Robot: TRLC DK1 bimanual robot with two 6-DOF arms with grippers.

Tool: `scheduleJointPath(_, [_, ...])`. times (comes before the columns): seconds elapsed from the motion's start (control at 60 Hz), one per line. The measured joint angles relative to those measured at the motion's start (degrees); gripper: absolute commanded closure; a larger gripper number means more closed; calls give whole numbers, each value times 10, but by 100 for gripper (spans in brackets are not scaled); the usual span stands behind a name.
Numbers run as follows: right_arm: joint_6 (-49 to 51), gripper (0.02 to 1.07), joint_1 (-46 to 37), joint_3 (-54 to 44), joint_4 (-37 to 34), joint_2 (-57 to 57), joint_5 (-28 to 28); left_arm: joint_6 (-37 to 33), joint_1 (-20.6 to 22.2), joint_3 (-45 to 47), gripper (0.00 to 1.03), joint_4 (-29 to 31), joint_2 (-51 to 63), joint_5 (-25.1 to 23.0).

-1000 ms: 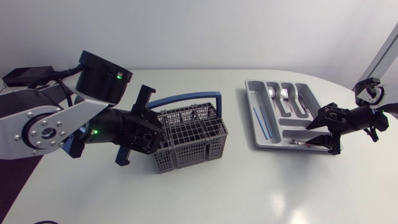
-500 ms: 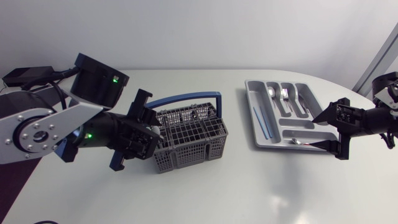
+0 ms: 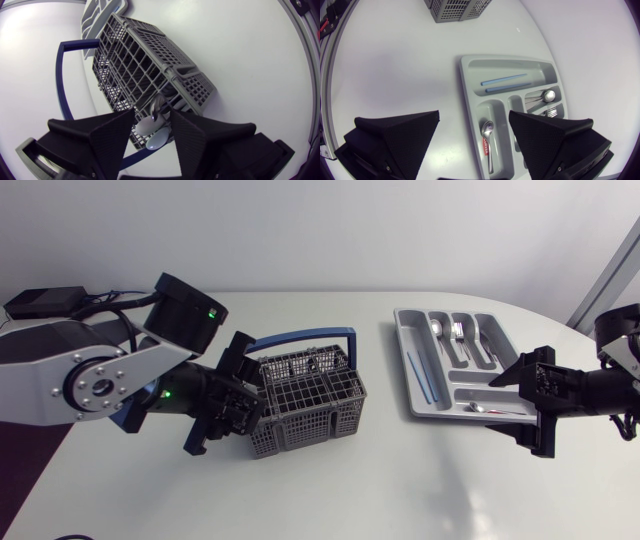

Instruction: Unload the cutlery basket into the drawer organizer.

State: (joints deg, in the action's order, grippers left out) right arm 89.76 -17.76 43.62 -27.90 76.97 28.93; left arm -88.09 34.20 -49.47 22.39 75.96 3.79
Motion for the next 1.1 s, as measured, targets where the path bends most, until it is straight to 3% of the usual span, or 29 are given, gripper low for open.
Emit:
scheduleJointPath(0.283, [-16,7,16,-33,21,-28,0,10,0,-16,85,0,10,0])
scheduleJointPath(0.65, [-30,7,16,-36,29,-36,5,23,1,-16,91,0,21,0])
scheduleJointPath(1.1, [-43,7,19,-49,29,-68,13,33,1,-6,92,-22,-14,-5])
